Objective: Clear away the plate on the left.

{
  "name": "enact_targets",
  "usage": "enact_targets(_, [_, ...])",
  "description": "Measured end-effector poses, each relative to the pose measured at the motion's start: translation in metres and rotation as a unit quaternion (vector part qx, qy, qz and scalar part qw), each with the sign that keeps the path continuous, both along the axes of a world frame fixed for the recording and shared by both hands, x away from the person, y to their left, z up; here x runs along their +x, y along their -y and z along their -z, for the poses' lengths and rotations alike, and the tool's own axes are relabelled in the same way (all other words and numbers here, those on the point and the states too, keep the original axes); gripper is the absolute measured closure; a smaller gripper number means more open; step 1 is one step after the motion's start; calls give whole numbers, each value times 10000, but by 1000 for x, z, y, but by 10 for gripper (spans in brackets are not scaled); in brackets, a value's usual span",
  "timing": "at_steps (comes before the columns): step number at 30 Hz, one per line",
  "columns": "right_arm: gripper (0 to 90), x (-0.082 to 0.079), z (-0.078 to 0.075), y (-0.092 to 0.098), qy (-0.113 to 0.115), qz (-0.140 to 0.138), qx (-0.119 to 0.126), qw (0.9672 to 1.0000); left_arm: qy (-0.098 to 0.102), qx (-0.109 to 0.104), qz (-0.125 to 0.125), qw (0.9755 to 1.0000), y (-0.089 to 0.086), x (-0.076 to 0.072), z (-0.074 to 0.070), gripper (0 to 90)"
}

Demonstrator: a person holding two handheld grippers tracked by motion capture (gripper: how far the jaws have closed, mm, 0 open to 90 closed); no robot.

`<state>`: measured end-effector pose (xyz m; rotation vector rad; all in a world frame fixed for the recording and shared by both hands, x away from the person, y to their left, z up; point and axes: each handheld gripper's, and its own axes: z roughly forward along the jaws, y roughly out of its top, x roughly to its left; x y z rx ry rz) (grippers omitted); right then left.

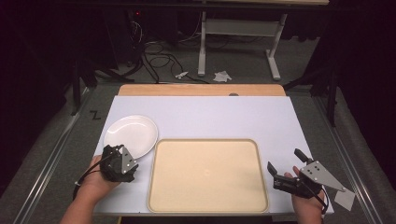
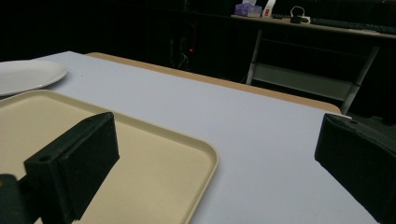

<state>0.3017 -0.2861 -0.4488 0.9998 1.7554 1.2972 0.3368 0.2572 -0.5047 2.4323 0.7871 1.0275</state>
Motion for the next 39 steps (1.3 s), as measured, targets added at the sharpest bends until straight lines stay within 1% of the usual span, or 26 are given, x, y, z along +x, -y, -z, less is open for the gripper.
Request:
enact_targets(2, [4,0,0,0,-12,8,-7,10000,-14,219,37,9998,3,0,2,142])
enact_targets(6, [4,-1,0,1,0,-2,4,10000,29,415,100,9991,7,1,4,156])
enact_targets(7, [4,-2,0,2,-22,34,7,10000,44,525,104,9986,8,2,4,161])
enact_targets(9, [4,-4,0,3,-19,45,1,10000,29,675,137,9976,9,3,5,167])
enact_targets(10, [4,-4,0,5,12,23,16,10000,10,720,160,9973,9,4,5,174])
enact_targets(11, [4,-5,0,5,-20,84,25,10000,34,774,171,9968,10,5,6,178])
enact_targets(12, [4,-5,0,5,-20,84,25,10000,34,774,171,9968,10,5,6,189])
enact_targets(13, [4,-7,1,7,-45,110,36,9999,-41,815,332,9961,11,8,7,199])
enact_targets(14, [4,-7,1,8,-41,128,22,9999,-34,912,325,9953,12,8,6,206])
enact_targets(15, [4,-8,1,9,-40,114,24,9999,26,1045,304,9941,13,8,7,210])
enact_targets(16, [4,-9,1,9,-48,157,30,9999,17,1149,340,9928,14,8,6,221])
enact_targets(17, [4,-10,1,10,-21,134,33,9999,68,1194,362,9922,15,8,7,232])
enact_targets(18, [4,-12,1,11,-29,172,34,9998,59,1304,387,9907,17,9,6,248])
enact_targets(19, [4,-13,1,13,-38,186,31,9998,98,1385,363,9896,17,9,6,260])
enact_targets(20, [4,-14,1,14,-38,203,43,9998,104,1356,404,9899,18,9,8,279])
enact_targets(21, [4,-15,1,15,-44,214,44,9998,99,1447,429,9885,19,9,8,291])
enact_targets(24, [4,-18,1,18,-52,261,67,9996,66,1482,481,9878,21,12,10,321])
enact_targets(25, [4,-18,1,19,-39,258,93,9996,78,1456,485,9881,21,13,11,326])
enact_targets(26, [4,-20,1,20,-63,291,98,9995,75,1505,500,9873,21,13,11,341])
enact_targets(29, [5,-22,2,23,-62,325,121,9994,80,1533,550,9866,22,15,12,370])
enact_targets(31, [4,-23,2,25,-64,356,127,9993,104,1600,590,9853,23,15,13,402])
enact_targets(32, [4,-24,2,25,-67,370,135,9992,118,1563,591,9859,23,16,13,412])
enact_targets(35, [5,-25,3,27,-87,412,143,9990,128,1733,578,9831,26,18,15,444])
enact_targets(36, [4,-25,3,27,-101,418,155,9990,251,1490,567,9869,28,20,20,462])
enact_targets(37, [4,-25,3,27,-95,429,157,9989,289,1461,561,9873,30,20,22,481])
enact_targets(39, [4,-25,4,28,-109,445,157,9988,240,1575,586,9855,30,21,22,531])
